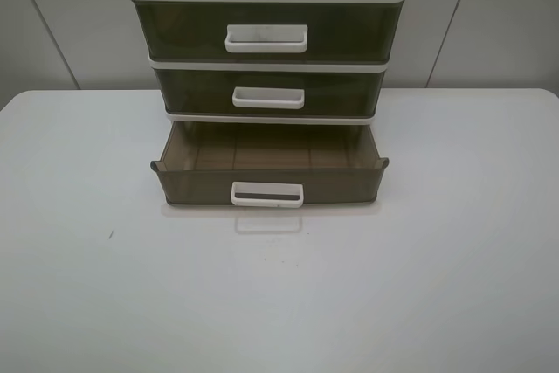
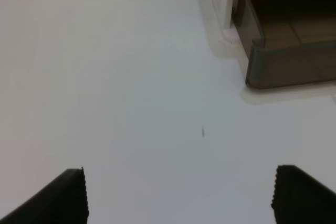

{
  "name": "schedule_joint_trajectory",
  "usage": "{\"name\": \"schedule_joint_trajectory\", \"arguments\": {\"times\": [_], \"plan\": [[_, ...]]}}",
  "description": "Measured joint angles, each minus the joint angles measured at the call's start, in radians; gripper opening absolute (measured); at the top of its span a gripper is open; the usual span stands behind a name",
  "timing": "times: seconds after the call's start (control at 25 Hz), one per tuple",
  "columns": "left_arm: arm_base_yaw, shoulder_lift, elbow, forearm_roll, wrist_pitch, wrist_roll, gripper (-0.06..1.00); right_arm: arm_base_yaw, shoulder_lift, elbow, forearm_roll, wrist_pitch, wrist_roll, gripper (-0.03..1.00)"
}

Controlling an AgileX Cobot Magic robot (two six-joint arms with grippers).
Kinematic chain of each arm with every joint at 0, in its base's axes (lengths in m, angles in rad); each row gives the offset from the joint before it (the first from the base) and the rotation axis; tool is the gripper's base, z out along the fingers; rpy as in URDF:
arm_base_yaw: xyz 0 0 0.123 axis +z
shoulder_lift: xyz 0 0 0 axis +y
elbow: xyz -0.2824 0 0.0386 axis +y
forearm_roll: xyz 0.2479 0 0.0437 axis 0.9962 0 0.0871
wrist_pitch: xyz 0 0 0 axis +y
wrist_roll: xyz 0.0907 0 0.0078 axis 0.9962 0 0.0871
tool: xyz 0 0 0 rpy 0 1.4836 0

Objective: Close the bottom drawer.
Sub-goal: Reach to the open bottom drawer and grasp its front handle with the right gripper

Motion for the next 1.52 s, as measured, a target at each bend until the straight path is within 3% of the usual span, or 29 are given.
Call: {"name": "schedule_joint_trajectory", "arguments": {"times": [1.36, 1.52], "plan": [[0.000, 0.000, 0.000, 0.000, 0.000, 0.000, 0.72, 0.010, 0.000, 0.000, 0.000, 0.000, 0.000, 0.82], [0.000, 0.000, 0.000, 0.000, 0.000, 0.000, 0.72, 0.012, 0.078, 0.000, 0.002, 0.000, -0.001, 0.82]]}}
